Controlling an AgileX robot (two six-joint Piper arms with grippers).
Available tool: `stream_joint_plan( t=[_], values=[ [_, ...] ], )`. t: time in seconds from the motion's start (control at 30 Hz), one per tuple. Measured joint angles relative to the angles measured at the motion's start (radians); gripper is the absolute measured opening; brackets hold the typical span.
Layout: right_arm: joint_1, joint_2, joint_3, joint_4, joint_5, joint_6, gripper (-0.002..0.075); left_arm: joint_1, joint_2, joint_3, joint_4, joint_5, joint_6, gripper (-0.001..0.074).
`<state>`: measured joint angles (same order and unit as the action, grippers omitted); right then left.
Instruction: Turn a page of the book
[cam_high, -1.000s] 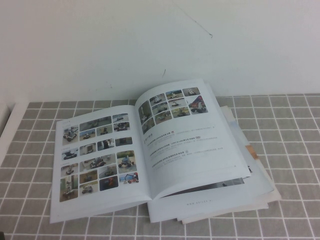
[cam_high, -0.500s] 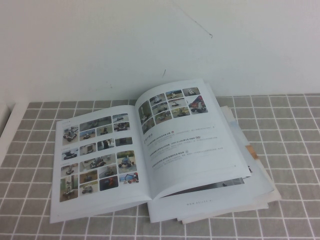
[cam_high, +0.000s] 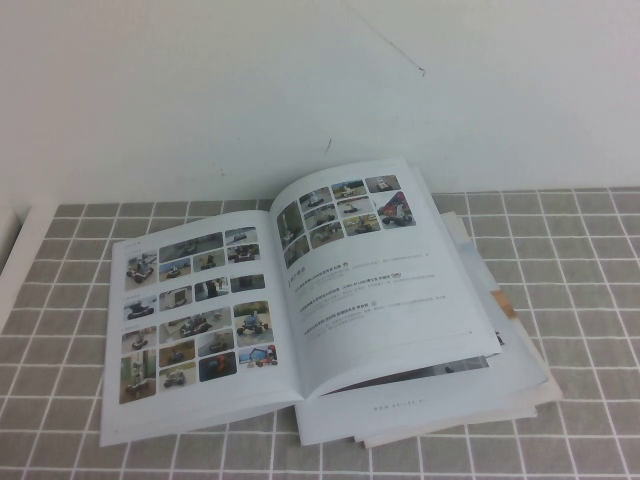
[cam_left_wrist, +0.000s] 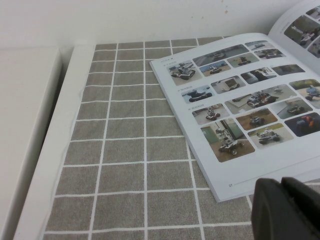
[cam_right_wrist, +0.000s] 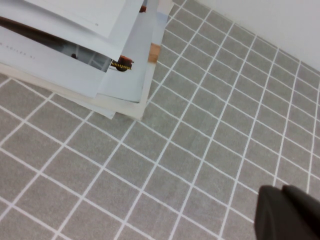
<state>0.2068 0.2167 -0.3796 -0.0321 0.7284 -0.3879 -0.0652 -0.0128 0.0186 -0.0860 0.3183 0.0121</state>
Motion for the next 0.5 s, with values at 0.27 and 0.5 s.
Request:
stream_joint_plan(
  t=[0.27, 0.5],
  values=[
    [0.0, 0.0, 0.0, 0.0, 0.0, 0.0, -0.0002, 0.0, 0.0, 0.0, 0.0, 0.0, 0.0, -0.0004],
    [-0.028, -0.046, 0.021, 0.017, -0.097, 0.026, -0.0002, 0.0, 0.0, 0.0, 0.0, 0.0, 0.0, -0.0004]
  ],
)
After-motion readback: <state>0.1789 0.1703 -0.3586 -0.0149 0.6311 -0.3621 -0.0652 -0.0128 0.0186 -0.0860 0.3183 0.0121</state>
